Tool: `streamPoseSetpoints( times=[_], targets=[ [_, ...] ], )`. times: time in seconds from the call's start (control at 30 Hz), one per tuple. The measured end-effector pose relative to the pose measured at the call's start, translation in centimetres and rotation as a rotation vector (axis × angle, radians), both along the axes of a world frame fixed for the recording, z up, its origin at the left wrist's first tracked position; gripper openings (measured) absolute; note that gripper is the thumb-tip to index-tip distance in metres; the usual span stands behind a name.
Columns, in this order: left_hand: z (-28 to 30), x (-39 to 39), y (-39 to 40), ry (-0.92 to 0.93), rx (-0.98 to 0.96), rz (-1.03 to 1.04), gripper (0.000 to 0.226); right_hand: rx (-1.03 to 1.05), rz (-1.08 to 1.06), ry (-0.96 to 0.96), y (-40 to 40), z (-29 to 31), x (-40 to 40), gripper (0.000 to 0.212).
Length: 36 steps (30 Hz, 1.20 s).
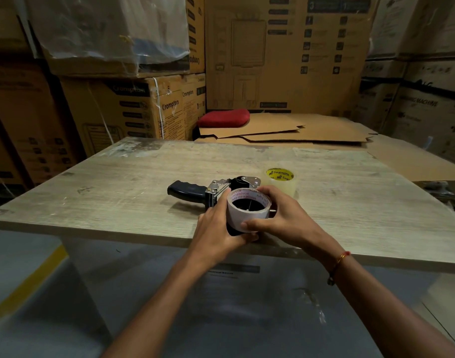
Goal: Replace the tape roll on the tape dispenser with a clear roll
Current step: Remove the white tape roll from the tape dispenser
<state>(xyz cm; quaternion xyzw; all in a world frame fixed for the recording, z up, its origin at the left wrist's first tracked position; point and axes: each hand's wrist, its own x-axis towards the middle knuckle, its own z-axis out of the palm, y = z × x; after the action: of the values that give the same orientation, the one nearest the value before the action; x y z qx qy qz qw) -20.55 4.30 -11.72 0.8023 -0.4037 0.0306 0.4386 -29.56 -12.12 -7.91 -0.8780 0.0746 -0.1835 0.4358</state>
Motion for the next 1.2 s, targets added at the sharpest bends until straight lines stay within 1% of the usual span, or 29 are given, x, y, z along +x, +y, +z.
streamPoseSetpoints(
  times=[0.1,0.17,0.23,0.33,0.4,0.5,0.6,0.7,0.8,0.93,1.07,1.2],
  targets=[
    [-0.2,0.3,0.0,0.018,0.001,-0.002,0.116,0.011,-0.001,0.008,-0.3,0.2,0.0,0.083],
    [-0.4,0.4,-0.1,0.019,-0.001,0.004,0.114,0.074,-0.008,0.010,-0.2,-0.1,-0.1,0.081],
    [-0.4,0.2,-0.2,0.013,-0.023,0.018,0.109,0.126,-0.008,0.011,0.3,-0.6,0.0,0.083],
    [-0.3,-0.1,-0.4,-0.015,-0.036,0.035,0.102,0.051,0.008,0.018,1.1,-0.7,0.0,0.096],
    [-0.3,0.0,-0.4,-0.003,-0.034,0.026,0.102,0.035,0.003,0.023,0.9,-0.3,0.0,0.094],
    [-0.2,0.5,-0.2,0.072,-0.031,0.002,0.106,0.033,0.008,0.032,0.4,0.2,0.0,0.097],
    [-0.2,0.8,0.0,0.105,-0.032,-0.016,0.102,0.089,0.007,0.009,0.4,-0.2,-0.2,0.088],
    [-0.2,0.5,-0.1,0.079,-0.031,-0.005,0.096,0.155,-0.016,-0.045,0.8,-0.8,-0.2,0.078],
    [-0.3,0.3,-0.3,0.051,-0.001,0.019,0.100,0.160,-0.027,-0.064,0.8,-0.9,-0.2,0.079],
    [-0.3,0.7,-0.2,0.083,0.008,-0.003,0.107,0.143,0.001,-0.030,0.3,-0.4,-0.2,0.073],
    [-0.3,0.7,-0.2,0.083,-0.002,-0.003,0.107,0.135,0.026,0.003,-0.1,0.0,-0.1,0.081],
    [-0.4,0.5,-0.2,0.071,0.011,0.008,0.105,0.115,-0.001,-0.011,0.5,-0.2,-0.2,0.076]
  ],
)
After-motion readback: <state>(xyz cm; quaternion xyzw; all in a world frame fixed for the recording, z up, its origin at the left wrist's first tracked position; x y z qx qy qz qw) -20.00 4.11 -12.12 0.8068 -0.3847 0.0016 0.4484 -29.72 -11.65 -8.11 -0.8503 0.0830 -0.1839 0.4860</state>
